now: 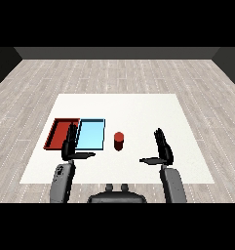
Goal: Pick the red can and put it in the red box
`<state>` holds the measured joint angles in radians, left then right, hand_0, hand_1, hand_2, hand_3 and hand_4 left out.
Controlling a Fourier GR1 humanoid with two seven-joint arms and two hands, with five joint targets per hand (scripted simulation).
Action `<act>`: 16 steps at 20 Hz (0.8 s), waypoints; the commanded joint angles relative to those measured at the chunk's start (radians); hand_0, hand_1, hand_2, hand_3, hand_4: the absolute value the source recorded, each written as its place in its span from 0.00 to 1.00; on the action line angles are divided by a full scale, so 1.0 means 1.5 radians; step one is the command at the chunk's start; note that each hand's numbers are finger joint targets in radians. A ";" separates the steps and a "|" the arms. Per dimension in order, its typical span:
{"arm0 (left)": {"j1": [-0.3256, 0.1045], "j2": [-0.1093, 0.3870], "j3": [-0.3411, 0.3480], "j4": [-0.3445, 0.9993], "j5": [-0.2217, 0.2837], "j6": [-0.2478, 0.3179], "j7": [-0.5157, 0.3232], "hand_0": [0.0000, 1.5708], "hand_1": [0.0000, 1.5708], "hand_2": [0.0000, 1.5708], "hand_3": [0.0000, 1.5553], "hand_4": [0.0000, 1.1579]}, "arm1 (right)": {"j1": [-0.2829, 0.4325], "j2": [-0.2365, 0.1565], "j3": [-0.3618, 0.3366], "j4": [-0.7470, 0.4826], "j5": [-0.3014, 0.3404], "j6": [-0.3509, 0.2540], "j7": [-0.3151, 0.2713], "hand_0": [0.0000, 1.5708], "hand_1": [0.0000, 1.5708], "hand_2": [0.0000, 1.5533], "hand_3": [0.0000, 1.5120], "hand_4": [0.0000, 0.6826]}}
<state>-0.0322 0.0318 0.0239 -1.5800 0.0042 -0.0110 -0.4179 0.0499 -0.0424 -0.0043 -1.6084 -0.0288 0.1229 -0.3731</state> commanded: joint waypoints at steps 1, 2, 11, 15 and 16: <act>-0.007 0.020 0.022 -0.017 0.022 -0.013 0.034 0.00 0.00 0.00 0.00 0.00 | -0.048 0.008 0.009 -0.018 0.003 -0.019 0.077 0.00 0.00 0.00 0.00 0.00; 0.008 0.008 0.009 0.010 0.001 -0.005 -0.010 0.00 0.00 0.00 0.00 0.00 | -0.072 0.022 0.015 0.017 0.009 -0.028 0.060 0.00 0.00 0.00 0.00 0.00; -0.016 -0.010 -0.007 0.015 -0.030 0.032 -0.007 0.00 0.00 0.00 0.00 0.00 | -0.136 0.027 0.002 0.103 -0.030 -0.016 0.075 0.00 0.00 0.00 0.00 0.00; -0.023 0.013 0.030 0.013 0.027 -0.005 0.020 0.00 0.00 0.00 0.00 0.00 | -0.169 0.016 -0.013 0.139 -0.073 -0.013 0.074 0.00 0.00 0.00 0.00 0.00; -0.011 0.014 0.030 0.032 0.023 -0.013 -0.013 0.00 0.00 0.00 0.00 0.00 | -0.169 0.028 -0.004 0.221 -0.047 -0.020 -0.007 0.00 0.00 0.00 0.00 0.00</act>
<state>-0.0477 0.0496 0.0589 -1.5470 0.0267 -0.0217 -0.4290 -0.1589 -0.0069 0.0081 -1.4152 -0.0961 0.0794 -0.2970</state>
